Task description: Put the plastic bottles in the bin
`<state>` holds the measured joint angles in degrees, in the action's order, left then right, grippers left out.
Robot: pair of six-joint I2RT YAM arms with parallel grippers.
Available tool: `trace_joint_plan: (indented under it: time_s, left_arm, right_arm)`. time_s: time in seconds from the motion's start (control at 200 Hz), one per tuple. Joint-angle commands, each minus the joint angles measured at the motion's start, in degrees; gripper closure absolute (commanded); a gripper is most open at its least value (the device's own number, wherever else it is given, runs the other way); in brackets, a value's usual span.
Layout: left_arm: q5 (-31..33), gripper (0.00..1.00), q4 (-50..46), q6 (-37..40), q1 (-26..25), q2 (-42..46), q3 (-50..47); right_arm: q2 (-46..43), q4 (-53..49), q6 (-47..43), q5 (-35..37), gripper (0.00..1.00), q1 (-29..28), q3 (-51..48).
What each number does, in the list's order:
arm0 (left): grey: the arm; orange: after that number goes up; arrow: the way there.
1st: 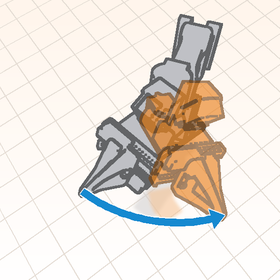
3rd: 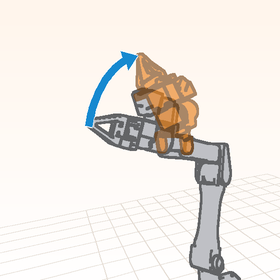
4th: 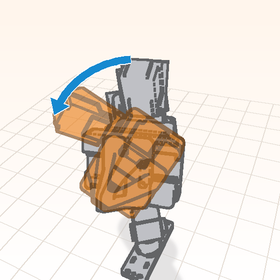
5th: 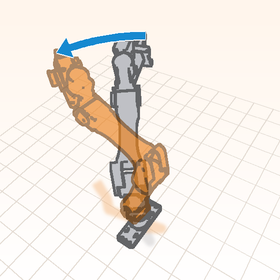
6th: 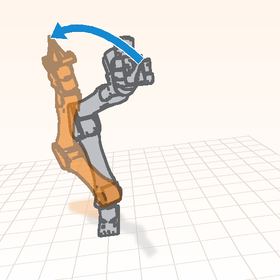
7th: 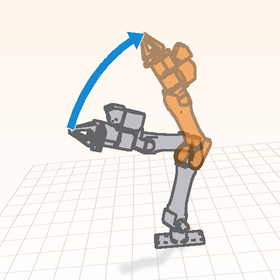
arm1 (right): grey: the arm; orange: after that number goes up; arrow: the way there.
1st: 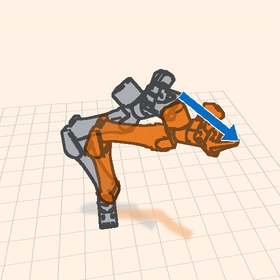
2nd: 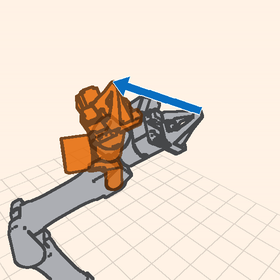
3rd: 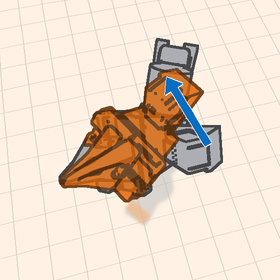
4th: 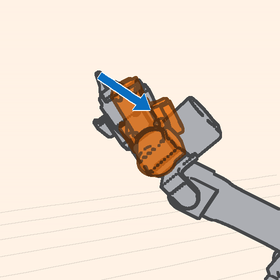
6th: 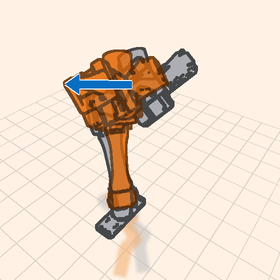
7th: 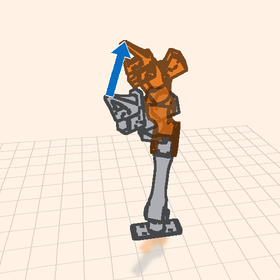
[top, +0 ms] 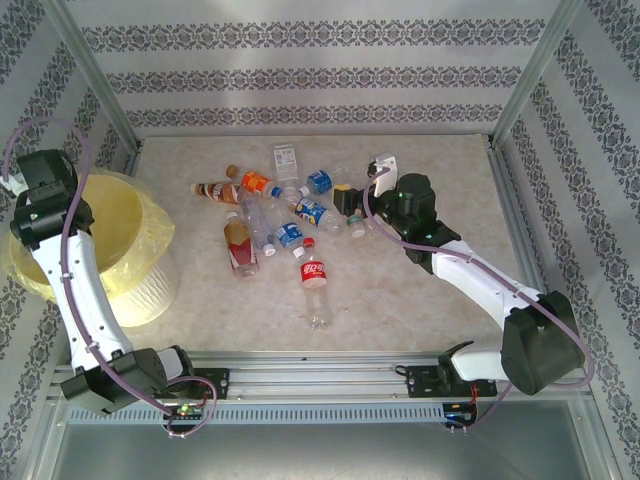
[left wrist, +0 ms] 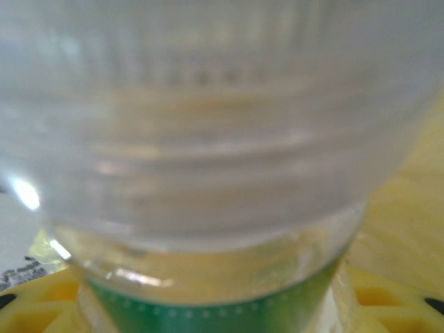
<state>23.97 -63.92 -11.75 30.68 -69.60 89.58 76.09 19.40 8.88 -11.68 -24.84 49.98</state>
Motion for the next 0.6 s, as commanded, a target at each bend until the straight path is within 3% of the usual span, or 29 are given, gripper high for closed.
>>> trace_joint_plan:
  time_s: [0.0,0.16,0.45,0.595]
  left_arm:
    - [-4.0,0.42,0.5,-1.5,2.0,0.5,-1.3]
    - [-0.3,0.42,0.6,-4.5,4.0,-1.7,-3.5]
    - [-0.2,0.34,2.4,-6.7,6.2,-3.2,-7.2]
    - [-1.0,0.25,2.6,-7.2,6.2,-2.7,-6.9]
  right_arm:
    - [0.1,-0.3,0.7,-1.4,0.02,0.4,1.8]
    - [0.2,-0.7,1.0,-1.4,0.02,0.4,2.0]
    - [-0.2,-1.7,0.6,-0.9,0.02,0.4,1.9]
    - [0.0,-3.3,1.2,0.0,0.02,0.4,2.1]
